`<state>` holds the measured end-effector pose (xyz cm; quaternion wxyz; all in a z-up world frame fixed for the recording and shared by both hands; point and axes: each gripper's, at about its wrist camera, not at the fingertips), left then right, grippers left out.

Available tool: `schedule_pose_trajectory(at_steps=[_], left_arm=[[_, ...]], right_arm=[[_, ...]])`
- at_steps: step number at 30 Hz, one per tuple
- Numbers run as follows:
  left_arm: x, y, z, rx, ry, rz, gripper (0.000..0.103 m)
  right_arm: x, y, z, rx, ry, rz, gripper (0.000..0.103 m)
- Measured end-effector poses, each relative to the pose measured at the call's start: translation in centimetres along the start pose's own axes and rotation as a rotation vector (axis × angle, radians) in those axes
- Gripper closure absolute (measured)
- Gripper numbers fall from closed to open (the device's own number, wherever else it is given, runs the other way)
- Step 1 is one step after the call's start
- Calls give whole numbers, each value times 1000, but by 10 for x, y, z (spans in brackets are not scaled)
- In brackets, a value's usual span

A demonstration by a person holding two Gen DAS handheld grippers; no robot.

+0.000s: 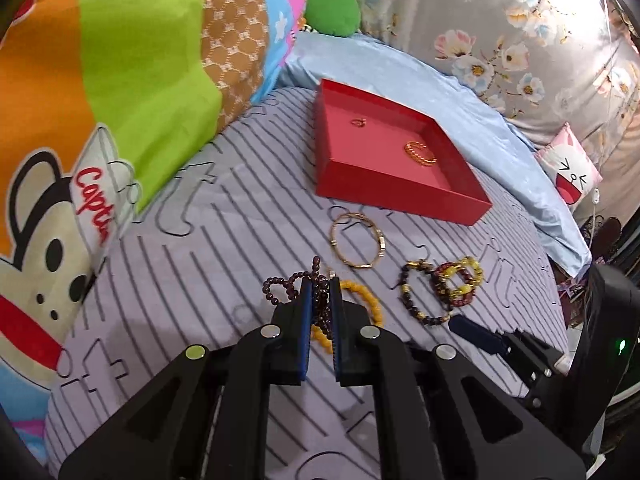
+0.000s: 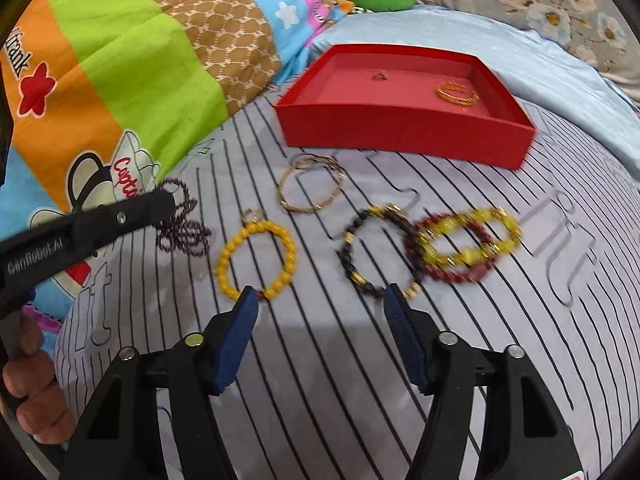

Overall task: Organize jewelry
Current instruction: 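Grasp the dark beaded chain with the left gripper while the right gripper grasps the yellow bead bracelet, then carry the chain and yellow bracelet into the red tray and open both grippers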

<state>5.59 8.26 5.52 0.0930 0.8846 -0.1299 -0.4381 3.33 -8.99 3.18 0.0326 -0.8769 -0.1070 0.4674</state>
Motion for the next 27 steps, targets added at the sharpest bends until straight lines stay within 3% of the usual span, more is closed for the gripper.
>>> schedule_pose_trajectory(at_steps=[10,17,27], left_arm=[[6,-14,5,-2,-20,-46,95],[14,-15,6,-7,-39,-41,95],[19,3,0,17,-53,-13,95]], right_arm=[[34,-16,-18,-63,-36,7,67],[41,-14,-13,-87,-42,40,96],[4,11,-8,8,-6,16,96]])
Point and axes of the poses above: each gripper's, at about its wrist camera, not at the fingertips, and x roughly the way its jaws point, y to its right, z to its underside, and after that the axes turned 2 degrees about -z, right-handed
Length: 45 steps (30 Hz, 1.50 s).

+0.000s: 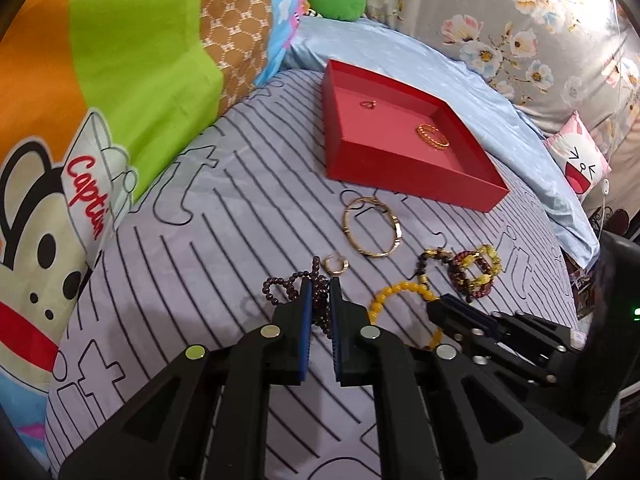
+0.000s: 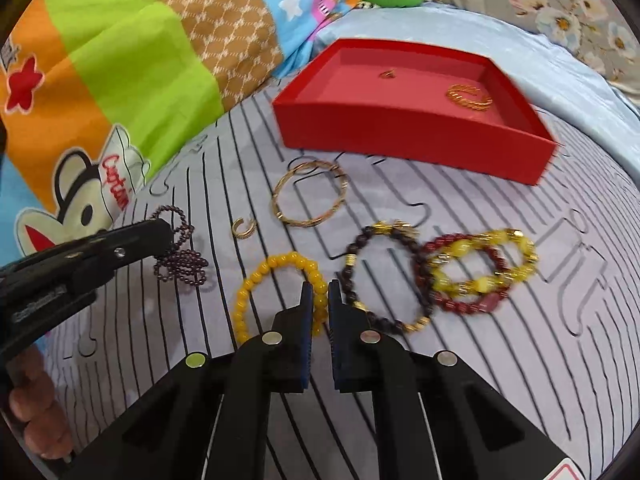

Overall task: Organize jewelry
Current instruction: 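Carry the chain and yellow bracelet into the red tray and open both grippers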

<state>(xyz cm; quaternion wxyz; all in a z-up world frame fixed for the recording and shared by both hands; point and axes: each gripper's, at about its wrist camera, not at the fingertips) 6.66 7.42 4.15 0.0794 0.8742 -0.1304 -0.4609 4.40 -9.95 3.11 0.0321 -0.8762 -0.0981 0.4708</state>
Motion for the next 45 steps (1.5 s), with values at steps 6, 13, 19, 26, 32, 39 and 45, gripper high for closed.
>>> schedule_pose_trajectory(at_steps=[6,13,19,26,32,39,45], left_arm=[[-6,25,-19,45,13,43,95],[-6,63,-70,101,56,102,95],[15,95,-129,145,88,127,95],[62,109,-179,148,83,129,95],[111,101,-195,123,53,123,95],[169,84,-190,103,-46,72,95],[173,77,-184,97,-31,25,94]], right_arm=[[-36,25,-15,42,56,24,96],[-62,61,-60,70,143,51,96],[-57,80,-120,59,202,63,96],[-13,93,-177,98,205,-1,96],[49,111,-191,171,118,-58,96],[93,129,-178,156,24,71,96],[88,131,-170,102,45,163,89]])
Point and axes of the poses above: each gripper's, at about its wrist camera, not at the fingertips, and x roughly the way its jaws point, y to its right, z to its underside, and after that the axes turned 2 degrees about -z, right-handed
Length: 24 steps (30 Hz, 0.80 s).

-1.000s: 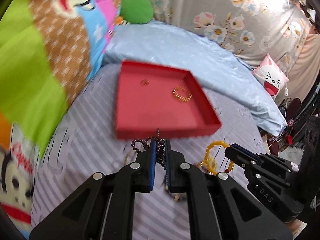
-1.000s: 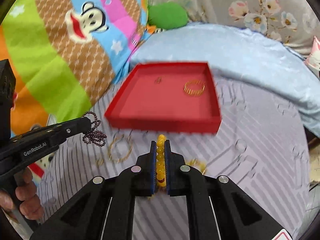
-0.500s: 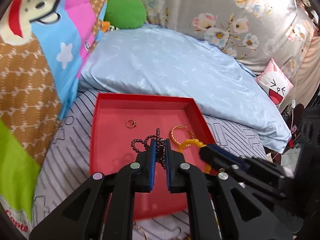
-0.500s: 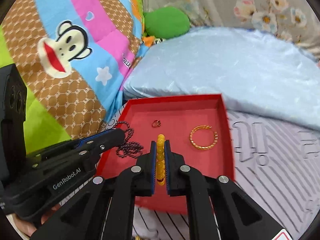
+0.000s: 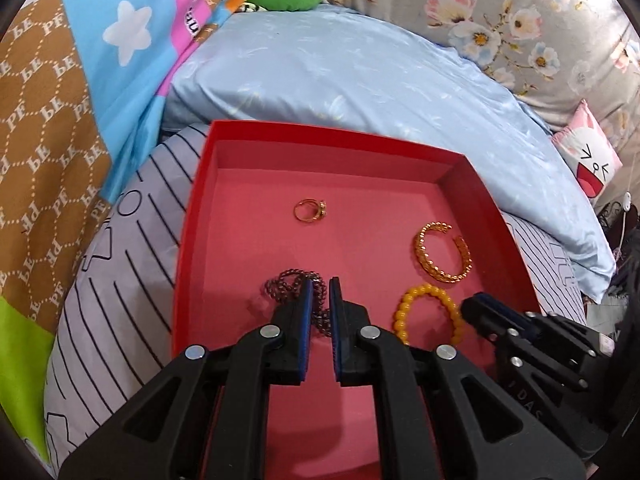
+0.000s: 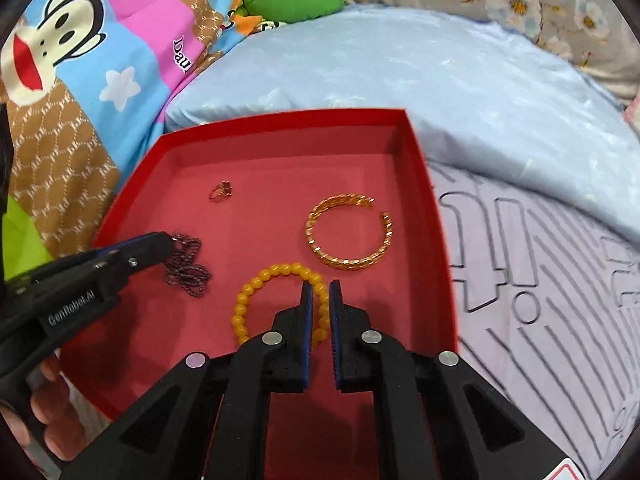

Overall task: Organize jewelry
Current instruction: 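Carry the chain and yellow bracelet into the red tray and open both grippers, then withdraw both tools and move the left gripper to the dark brown bead bracelet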

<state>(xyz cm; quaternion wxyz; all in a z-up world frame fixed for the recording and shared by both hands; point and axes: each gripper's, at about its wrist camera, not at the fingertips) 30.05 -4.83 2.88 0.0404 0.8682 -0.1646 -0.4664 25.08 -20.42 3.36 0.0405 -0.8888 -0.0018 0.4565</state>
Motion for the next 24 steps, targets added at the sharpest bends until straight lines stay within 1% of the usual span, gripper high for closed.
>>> schedule_pose_trajectory(at_steps=[1,2,3,4,5,13,18,21,24], left_arm=[[-2,-1,1,-7,13,-12,92],[-4,-2,1,-7,20,-21,84],[-6,-2,1,-9,31,-31,80],[-9,-3,1,-8,43,-41,71],[-12,-2,1,-4,53,-55,65],[-51,-3,12,10,100,-80,64],[-85,-1,36,33,135,-83,64],[-99,1,52,38,135,-73,64],[-113,3,69,49,137,-80,64]], right_arm=[[-3,-1,0,-5,9,10,86],[-6,-1,1,-7,20,17,78],[-11,0,2,-9,34,19,71],[-15,2,2,-9,43,17,69],[-20,2,3,-9,54,17,66],[-66,1,13,4,108,0,64],[-96,0,37,11,124,-6,61],[-108,-4,55,7,122,-2,61],[-118,-8,73,4,107,-9,61]])
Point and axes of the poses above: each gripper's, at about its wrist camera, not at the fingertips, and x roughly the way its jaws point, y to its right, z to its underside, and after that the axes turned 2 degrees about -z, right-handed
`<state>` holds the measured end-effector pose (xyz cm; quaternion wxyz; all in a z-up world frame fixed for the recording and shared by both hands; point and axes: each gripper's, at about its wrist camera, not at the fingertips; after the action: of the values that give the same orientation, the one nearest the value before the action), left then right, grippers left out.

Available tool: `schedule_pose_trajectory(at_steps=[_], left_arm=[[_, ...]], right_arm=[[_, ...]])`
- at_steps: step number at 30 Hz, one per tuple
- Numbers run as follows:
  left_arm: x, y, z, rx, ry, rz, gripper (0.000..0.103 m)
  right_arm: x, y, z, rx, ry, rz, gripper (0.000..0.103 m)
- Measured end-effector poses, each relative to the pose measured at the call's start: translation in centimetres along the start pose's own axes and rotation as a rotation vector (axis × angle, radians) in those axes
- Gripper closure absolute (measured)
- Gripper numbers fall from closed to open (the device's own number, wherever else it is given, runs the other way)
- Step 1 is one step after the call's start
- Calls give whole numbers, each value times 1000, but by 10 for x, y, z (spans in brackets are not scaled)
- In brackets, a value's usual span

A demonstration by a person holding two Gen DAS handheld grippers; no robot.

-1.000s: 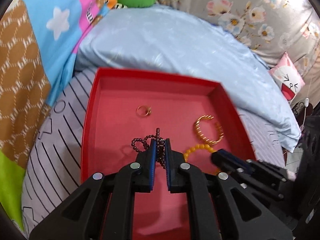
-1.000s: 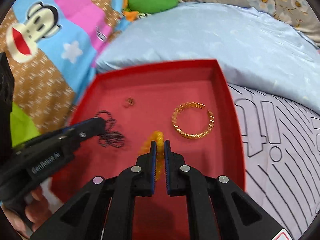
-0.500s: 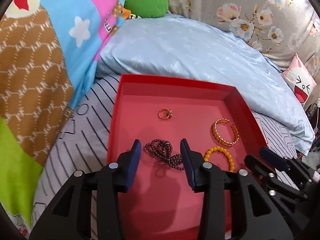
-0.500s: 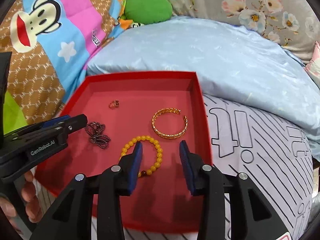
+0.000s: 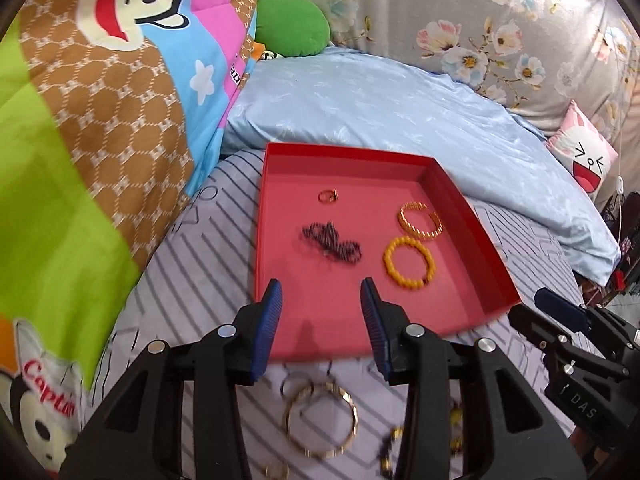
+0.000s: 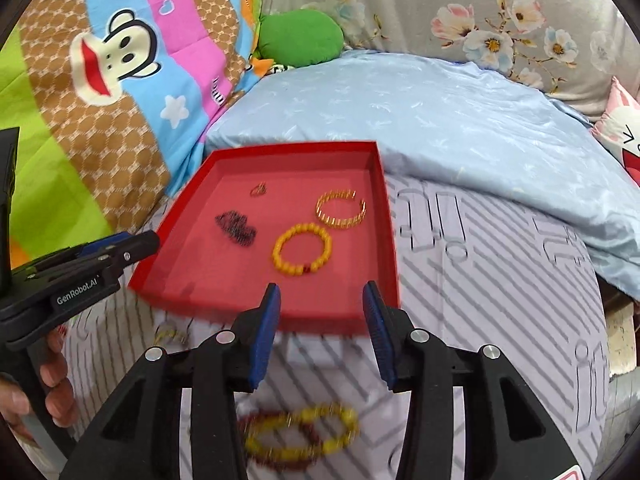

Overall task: Organize jewelry
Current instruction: 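Withdraw both tools and move the left gripper to the dark brown bead bracelet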

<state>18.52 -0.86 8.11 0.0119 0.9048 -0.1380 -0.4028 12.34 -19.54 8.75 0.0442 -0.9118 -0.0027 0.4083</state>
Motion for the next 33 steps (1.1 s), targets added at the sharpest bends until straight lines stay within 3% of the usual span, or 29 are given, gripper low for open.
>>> schedule_pose_trajectory(at_steps=[18,27,33], left_arm=[[-31,-1,96,-18,-108,-7,62],[-33,0,125,-39,-148,3,62],[-31,14,127,-30,-158,29,62]], right_arm=[[-34,-8,98,48,-114,-23,61],[-29,-7,117,64,-148,-23,61],[-30,-2,118,72,-145,-16,61]])
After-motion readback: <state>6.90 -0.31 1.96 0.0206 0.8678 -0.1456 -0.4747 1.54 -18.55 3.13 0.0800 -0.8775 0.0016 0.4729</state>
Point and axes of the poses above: each gripper's, at about its wrist camera, not at the fingertips, and x roughly the way its jaws point, y to its right, z to its underside, and after that the axes turned 2 degrees about -z, right-handed
